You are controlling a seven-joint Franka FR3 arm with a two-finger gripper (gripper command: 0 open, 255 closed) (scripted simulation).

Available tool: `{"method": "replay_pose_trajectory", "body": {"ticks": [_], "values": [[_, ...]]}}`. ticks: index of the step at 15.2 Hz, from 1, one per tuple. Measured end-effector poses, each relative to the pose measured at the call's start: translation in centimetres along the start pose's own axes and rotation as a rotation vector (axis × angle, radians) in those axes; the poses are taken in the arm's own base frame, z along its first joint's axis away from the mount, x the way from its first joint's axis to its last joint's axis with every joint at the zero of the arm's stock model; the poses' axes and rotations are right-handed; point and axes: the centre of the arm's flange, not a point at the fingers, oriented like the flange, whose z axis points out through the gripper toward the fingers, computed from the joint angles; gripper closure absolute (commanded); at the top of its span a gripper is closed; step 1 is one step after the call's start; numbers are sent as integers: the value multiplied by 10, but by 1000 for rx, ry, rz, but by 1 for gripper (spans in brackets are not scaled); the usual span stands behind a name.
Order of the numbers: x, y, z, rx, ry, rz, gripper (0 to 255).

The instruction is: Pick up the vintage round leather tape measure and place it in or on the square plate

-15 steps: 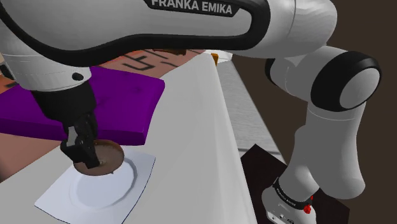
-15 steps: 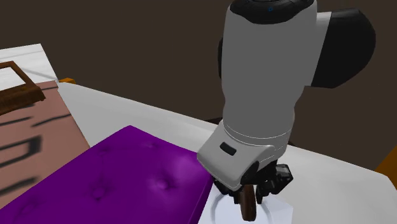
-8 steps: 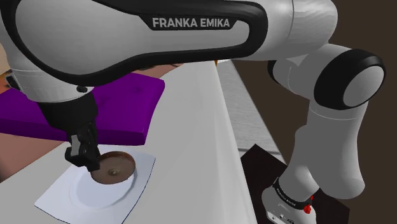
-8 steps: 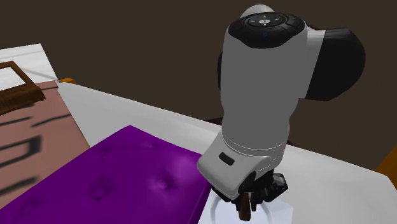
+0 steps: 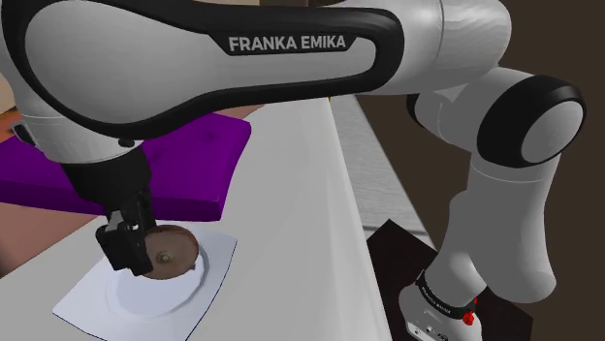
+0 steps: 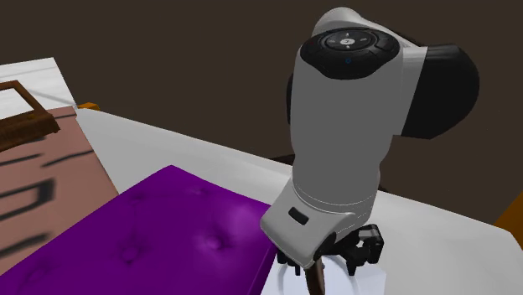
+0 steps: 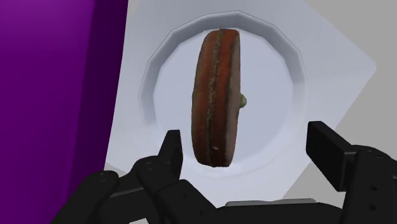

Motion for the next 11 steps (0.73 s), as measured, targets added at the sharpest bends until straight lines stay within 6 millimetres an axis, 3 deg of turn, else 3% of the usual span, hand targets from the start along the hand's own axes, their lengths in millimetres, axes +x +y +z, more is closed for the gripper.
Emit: {"method": "replay_pose_trajectory", "body": {"ticks": [3,7,11], "values": [[0,1,1,0,-2,0,0],[-2,2,-37,0,0,0,0],[-1,1,-48,0,-1,0,0]]}}
